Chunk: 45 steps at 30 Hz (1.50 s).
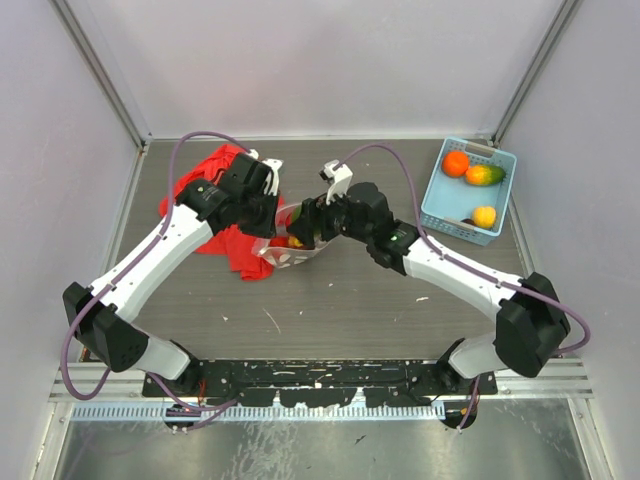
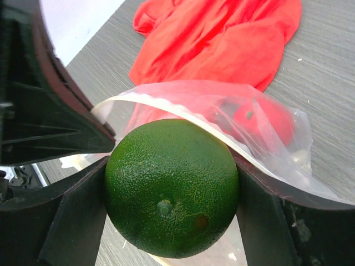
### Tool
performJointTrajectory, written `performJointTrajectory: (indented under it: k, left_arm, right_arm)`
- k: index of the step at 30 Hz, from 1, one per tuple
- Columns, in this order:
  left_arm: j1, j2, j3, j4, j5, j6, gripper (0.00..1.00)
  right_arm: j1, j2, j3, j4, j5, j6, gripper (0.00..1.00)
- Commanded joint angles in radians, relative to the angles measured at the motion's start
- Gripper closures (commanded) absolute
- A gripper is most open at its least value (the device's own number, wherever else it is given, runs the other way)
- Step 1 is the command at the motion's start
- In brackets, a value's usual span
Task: Place the food in the zip-top bag and seal the zipper
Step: Place the fake fruit in the zipper food storage bag.
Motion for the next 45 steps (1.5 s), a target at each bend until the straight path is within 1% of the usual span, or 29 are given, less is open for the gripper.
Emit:
performJointTrajectory:
  k: [1,8,11,14,18,24,29,35,40,45]
  left_arm:
    - [0.005,-0.018,0.004,0.051,0.020,-0.004,1.00]
    - [0.006,-0.016,0.004,0.050,0.026,-0.004,1.00]
    - [0.005,-0.015,0.004,0.049,0.024,-0.005,1.00]
    - [0.005,-0.011,0.006,0.046,0.024,-0.007,1.00]
    - [0.007,-0.011,0.007,0.045,0.024,-0.009,1.00]
    - [0.007,-0.009,0.008,0.042,0.021,-0.009,1.00]
    - [0.008,-0.008,0.010,0.039,0.021,-0.011,1.00]
    - [0.010,-0.007,0.010,0.038,0.022,-0.012,1.00]
    - [0.011,-0.005,0.010,0.035,0.020,-0.013,1.00]
    - [0.014,-0.003,0.012,0.032,0.019,-0.012,1.00]
  right_arm:
    - [0.005,0.031,0.060,0.051,0.045,0.066,0.42]
    - [0.008,0.111,0.101,0.040,0.038,0.147,0.42]
    - [0.013,0.134,0.112,0.043,0.013,0.159,0.42]
    - [0.021,0.150,0.122,0.052,-0.016,0.150,0.39]
    - [0.024,0.171,0.126,0.056,-0.033,0.149,0.33]
    - [0.024,0.179,0.128,0.075,-0.051,0.161,0.18]
    - [0.023,0.161,0.134,0.068,-0.047,0.154,0.12]
    - [0.024,0.160,0.145,0.062,-0.071,0.152,0.07]
    - [0.022,0.145,0.154,0.044,-0.068,0.143,0.07]
    - [0.023,0.098,0.192,-0.051,-0.036,0.087,0.07]
